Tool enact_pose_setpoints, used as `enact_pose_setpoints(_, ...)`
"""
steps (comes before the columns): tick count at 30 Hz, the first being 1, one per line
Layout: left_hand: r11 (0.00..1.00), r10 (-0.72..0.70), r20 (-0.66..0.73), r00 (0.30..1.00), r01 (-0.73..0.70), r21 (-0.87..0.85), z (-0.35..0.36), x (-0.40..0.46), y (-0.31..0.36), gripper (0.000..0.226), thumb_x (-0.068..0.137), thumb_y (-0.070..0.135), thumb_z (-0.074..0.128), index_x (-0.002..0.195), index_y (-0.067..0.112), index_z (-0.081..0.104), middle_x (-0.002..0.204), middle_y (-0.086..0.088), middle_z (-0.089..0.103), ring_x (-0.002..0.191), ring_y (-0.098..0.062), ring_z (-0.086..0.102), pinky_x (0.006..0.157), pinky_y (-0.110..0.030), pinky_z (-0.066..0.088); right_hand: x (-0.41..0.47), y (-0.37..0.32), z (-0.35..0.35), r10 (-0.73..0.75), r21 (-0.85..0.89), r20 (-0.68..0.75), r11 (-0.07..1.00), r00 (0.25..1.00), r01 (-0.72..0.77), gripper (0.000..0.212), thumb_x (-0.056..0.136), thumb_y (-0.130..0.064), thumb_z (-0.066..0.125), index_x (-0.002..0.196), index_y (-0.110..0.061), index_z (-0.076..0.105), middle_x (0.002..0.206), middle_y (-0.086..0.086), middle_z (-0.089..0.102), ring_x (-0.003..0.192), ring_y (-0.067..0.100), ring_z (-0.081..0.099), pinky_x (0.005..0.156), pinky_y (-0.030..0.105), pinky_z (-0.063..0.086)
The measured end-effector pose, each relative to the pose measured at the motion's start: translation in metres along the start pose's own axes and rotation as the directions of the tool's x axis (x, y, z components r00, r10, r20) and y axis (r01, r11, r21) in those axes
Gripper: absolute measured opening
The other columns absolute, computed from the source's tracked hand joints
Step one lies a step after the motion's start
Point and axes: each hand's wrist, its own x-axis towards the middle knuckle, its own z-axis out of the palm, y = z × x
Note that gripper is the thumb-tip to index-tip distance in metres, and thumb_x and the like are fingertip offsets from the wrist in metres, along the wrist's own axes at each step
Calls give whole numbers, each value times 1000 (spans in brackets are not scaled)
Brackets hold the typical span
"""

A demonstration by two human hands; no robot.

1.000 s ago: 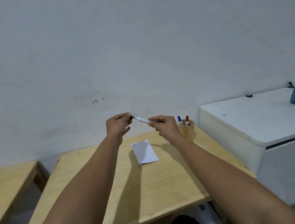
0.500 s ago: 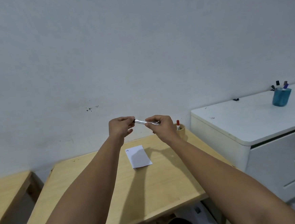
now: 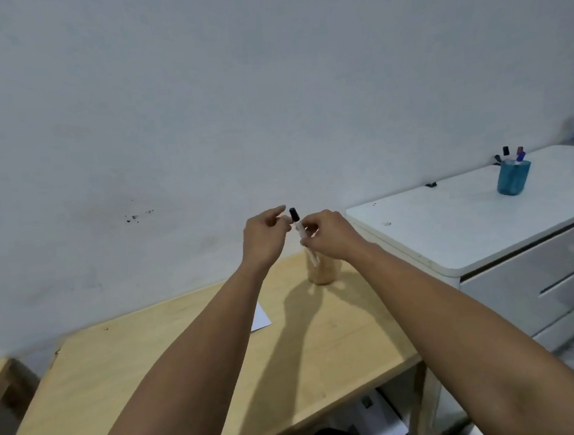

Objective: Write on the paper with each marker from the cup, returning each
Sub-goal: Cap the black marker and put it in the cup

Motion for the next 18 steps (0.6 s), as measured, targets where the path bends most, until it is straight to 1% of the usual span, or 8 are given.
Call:
enact_pose_setpoints(3, 976, 38, 33, 999, -44, 214, 21, 12, -15, 51, 94, 19, 59, 145, 25, 55, 127, 1, 70, 112, -14, 66, 94, -35, 55, 21, 24, -18, 111, 121, -185, 989, 976, -89, 21, 91, -12, 73, 111, -17, 78, 89, -6, 73, 92, 22, 72, 84, 35, 57)
enact_pose_setpoints(6, 935, -39, 94, 995, 4, 354, 37, 25, -46, 68, 92, 18, 65, 155, 26, 39, 146, -5, 56, 127, -21, 56, 99, -37, 50, 40, 45, -27, 165, 176, -249, 977, 954, -123, 26, 94, -10, 70, 119, -16, 68, 77, -11, 65, 84, 20, 67, 78, 33, 52)
enact_pose_setpoints(9, 908, -155, 142, 978, 85, 409, 52, 39, -80, 91, 86, 25, 78, 161, 22, 27, 158, -9, 43, 143, -27, 45, 106, -38, 45, 52, 61, -20, 173, 192, -199, 972, 965, -135, 31, 95, -9, 70, 124, -16, 63, 73, -6, 64, 79, 20, 65, 78, 35, 52)
enact_pose_setpoints(11, 897, -214, 160, 964, 128, 424, 63, 47, -98, 101, 83, 28, 83, 163, 20, 22, 163, -9, 38, 145, -28, 42, 109, -40, 43, 58, 70, -8, 176, 172, -157, 974, 972, -149, 28, 94, -9, 69, 122, -15, 64, 69, -6, 65, 75, 18, 65, 77, 36, 53)
enact_pose_setpoints(12, 893, -236, 163, 958, 148, 425, 68, 51, -105, 104, 81, 29, 84, 163, 19, 21, 164, -9, 37, 145, -28, 43, 108, -39, 43, 60, 74, -1, 181, 162, -140, 974, 974, -158, 26, 94, -10, 68, 120, -15, 64, 66, -6, 65, 71, 16, 64, 74, 35, 53)
enact_pose_setpoints(14, 894, -262, 169, 950, 173, 412, 78, 58, -116, 108, 78, 33, 87, 163, 18, 22, 163, -9, 39, 145, -28, 44, 108, -39, 43, 65, 81, 11, 193, 161, -107, 971, 975, -175, 23, 92, -9, 66, 114, -16, 64, 62, -7, 63, 65, 13, 61, 67, 31, 48)
enact_pose_setpoints(16, 903, -276, 178, 944, 191, 385, 87, 64, -125, 110, 73, 38, 90, 161, 19, 27, 159, -8, 45, 143, -28, 47, 109, -41, 45, 71, 87, 20, 205, 169, -69, 967, 976, -191, 18, 90, -8, 64, 106, -18, 63, 62, -8, 61, 64, 15, 59, 67, 30, 45)
enact_pose_setpoints(18, 916, -274, 180, 945, 200, 347, 93, 69, -133, 100, 70, 41, 92, 152, 22, 39, 148, -5, 57, 132, -26, 56, 105, -44, 49, 74, 91, 29, 208, 146, -20, 968, 978, -203, 13, 92, -12, 65, 101, -20, 62, 71, -5, 64, 70, 19, 61, 65, 29, 44)
